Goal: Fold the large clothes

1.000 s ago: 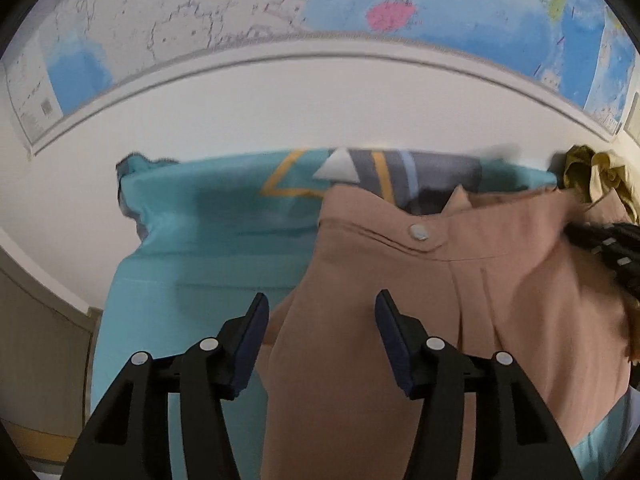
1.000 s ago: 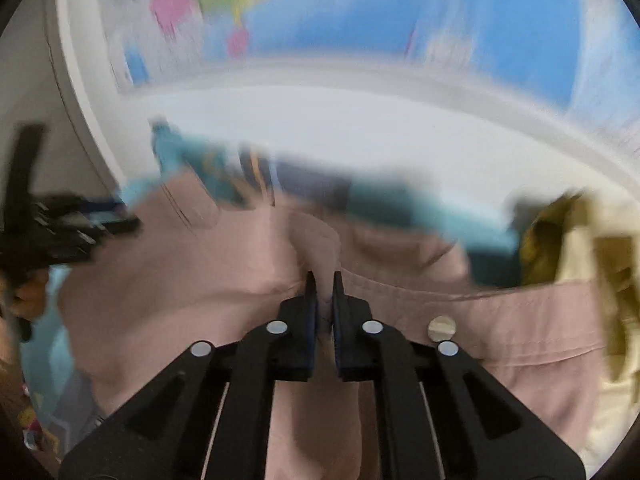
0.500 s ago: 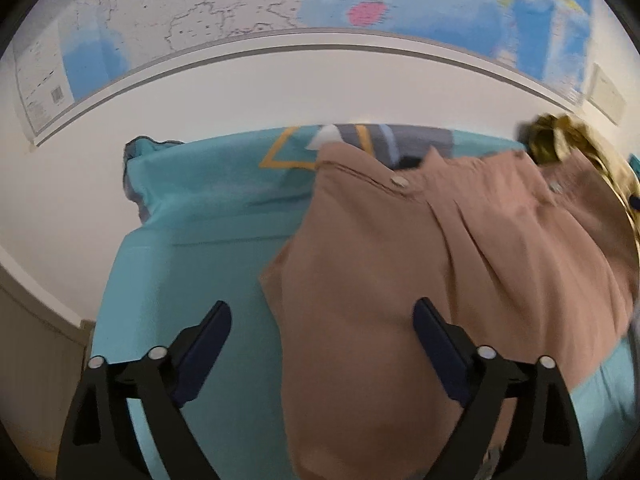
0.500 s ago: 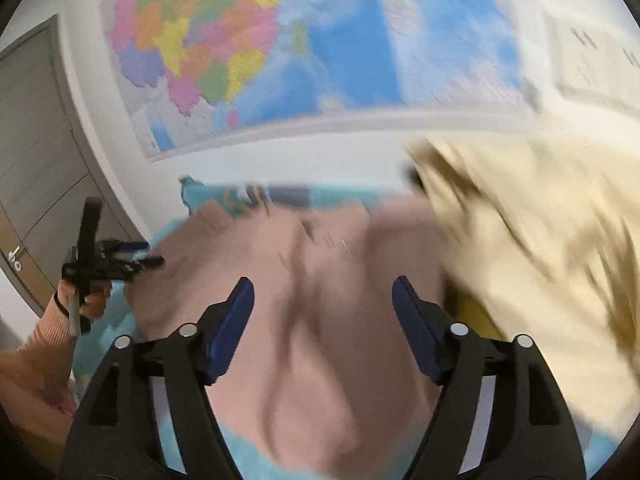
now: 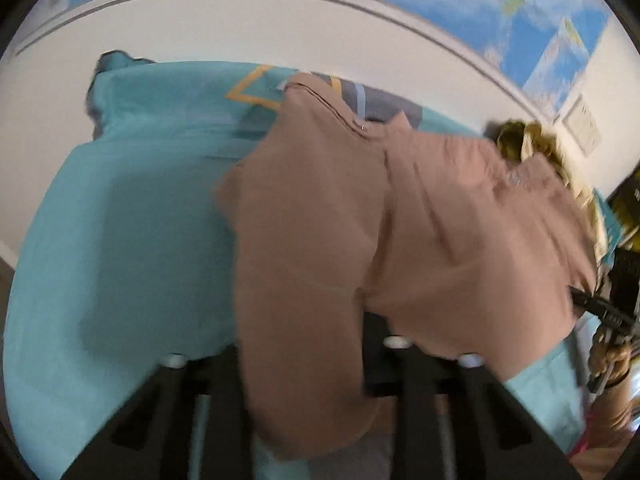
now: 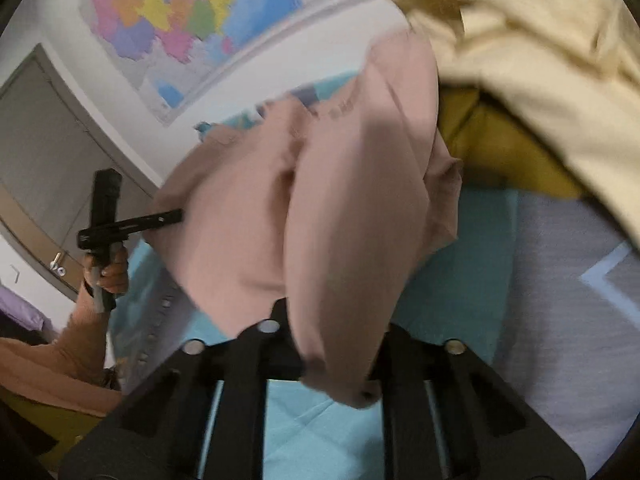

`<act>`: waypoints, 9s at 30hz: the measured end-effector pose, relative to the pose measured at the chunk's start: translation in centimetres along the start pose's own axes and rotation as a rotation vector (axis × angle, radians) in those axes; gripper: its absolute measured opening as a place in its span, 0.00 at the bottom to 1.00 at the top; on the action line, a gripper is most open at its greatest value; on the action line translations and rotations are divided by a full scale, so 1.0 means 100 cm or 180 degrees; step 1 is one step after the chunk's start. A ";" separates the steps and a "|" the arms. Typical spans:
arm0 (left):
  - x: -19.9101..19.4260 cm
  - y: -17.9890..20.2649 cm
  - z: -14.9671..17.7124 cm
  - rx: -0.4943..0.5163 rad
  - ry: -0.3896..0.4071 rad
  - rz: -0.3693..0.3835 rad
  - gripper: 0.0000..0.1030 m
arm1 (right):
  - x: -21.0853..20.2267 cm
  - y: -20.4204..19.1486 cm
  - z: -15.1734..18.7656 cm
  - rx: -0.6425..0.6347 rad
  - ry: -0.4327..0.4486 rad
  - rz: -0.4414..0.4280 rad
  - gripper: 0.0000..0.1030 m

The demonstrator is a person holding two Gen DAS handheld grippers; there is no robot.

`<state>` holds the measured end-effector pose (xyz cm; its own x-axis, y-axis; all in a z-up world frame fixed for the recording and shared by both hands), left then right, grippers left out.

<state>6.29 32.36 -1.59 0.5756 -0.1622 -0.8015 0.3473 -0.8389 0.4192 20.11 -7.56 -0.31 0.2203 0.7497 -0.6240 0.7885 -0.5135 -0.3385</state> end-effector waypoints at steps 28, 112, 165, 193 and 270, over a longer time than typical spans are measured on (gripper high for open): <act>0.016 0.062 0.003 0.0801 0.0221 -0.0996 0.69 | 0.030 -0.045 -0.042 -0.0821 -0.0517 0.0930 0.55; -0.007 0.055 0.079 0.0649 0.0686 -0.1066 0.81 | -0.008 -0.002 0.032 -0.0192 -0.0034 0.1103 0.57; -0.013 0.036 0.096 0.0067 0.0449 -0.0748 0.88 | 0.104 -0.143 0.015 -0.1287 -0.0527 0.0298 0.67; -0.078 0.009 0.129 -0.0286 0.0502 -0.0403 0.87 | 0.144 -0.224 0.028 -0.2586 -0.0578 0.0650 0.68; 0.036 0.108 0.070 -0.0091 0.0289 -0.0282 0.51 | 0.020 0.033 0.046 0.1095 0.0115 -0.0670 0.32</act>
<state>6.93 19.08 -2.92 0.6059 -0.0395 -0.7946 0.4199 -0.8324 0.3616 20.52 -9.69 -5.87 0.0994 0.8644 -0.4929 0.5816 -0.4524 -0.6761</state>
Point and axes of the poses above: each gripper's, at about its wrist camera, not at the fingertips, and x roughly the way its jaws point, y to its right, z to its underside, the point moved 1 cm from there along x, roughly the way its jaws point, and after that the axes turned 15 degrees about -x, right-handed, at the moved point
